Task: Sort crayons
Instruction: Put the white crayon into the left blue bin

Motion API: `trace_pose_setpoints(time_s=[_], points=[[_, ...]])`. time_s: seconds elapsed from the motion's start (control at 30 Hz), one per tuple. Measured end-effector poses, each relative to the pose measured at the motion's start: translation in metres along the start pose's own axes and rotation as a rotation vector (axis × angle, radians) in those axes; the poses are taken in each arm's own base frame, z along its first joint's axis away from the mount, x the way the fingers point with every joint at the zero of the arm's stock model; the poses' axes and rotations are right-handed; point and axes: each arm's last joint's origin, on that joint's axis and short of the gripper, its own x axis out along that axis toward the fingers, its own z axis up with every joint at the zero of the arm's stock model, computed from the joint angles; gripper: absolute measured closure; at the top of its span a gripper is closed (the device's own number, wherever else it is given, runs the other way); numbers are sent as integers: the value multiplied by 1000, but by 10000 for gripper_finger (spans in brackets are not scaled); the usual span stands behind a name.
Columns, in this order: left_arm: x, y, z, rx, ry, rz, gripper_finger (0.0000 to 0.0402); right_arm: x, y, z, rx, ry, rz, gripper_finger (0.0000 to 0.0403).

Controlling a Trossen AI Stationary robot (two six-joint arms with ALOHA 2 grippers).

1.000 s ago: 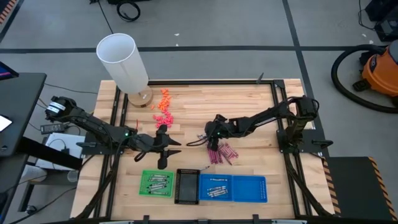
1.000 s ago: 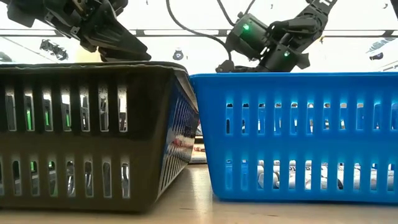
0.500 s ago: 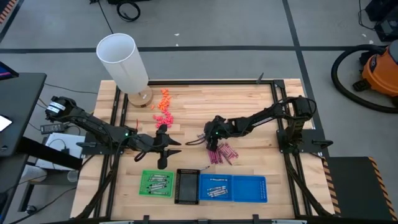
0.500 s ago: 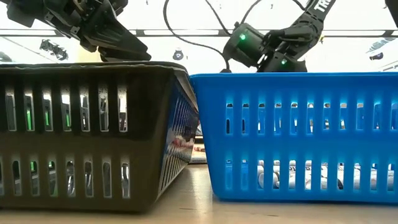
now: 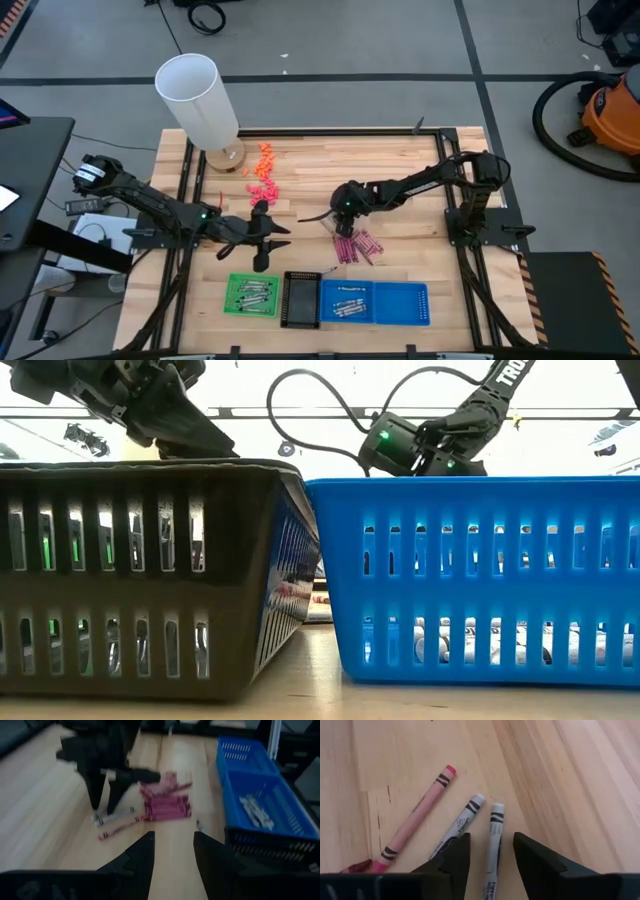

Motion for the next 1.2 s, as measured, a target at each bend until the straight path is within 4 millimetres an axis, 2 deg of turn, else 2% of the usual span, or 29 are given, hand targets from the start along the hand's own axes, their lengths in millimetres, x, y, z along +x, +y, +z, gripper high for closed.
trace_pose_setpoints(time_s=[0.2, 0.4, 0.5, 0.67, 0.9, 1.0, 1.2], points=[[-2, -1, -13, -23, 125, -9, 256, -1, 0, -4, -5, 46, 29, 313], [-2, -3, -12, -30, 116, -19, 256, -1, 0, -5, -7, 62, 56, 375], [-2, -2, -9, -30, 85, -21, 256, -4, -2, 0, -2, 101, 65, 380], [-1, -3, -3, -2, 20, -7, 256, -16, 5, 15, -32, 173, 70, 362], [-1, -4, 0, 26, -9, -4, 256, -38, 30, 38, -107, 219, 102, 361], [-1, -3, -1, 31, 3, 3, 256, -48, 48, 49, -124, 205, 210, 361], [-1, -2, 0, 42, -17, 46, 256, -66, 93, 53, -203, 203, 458, 361]])
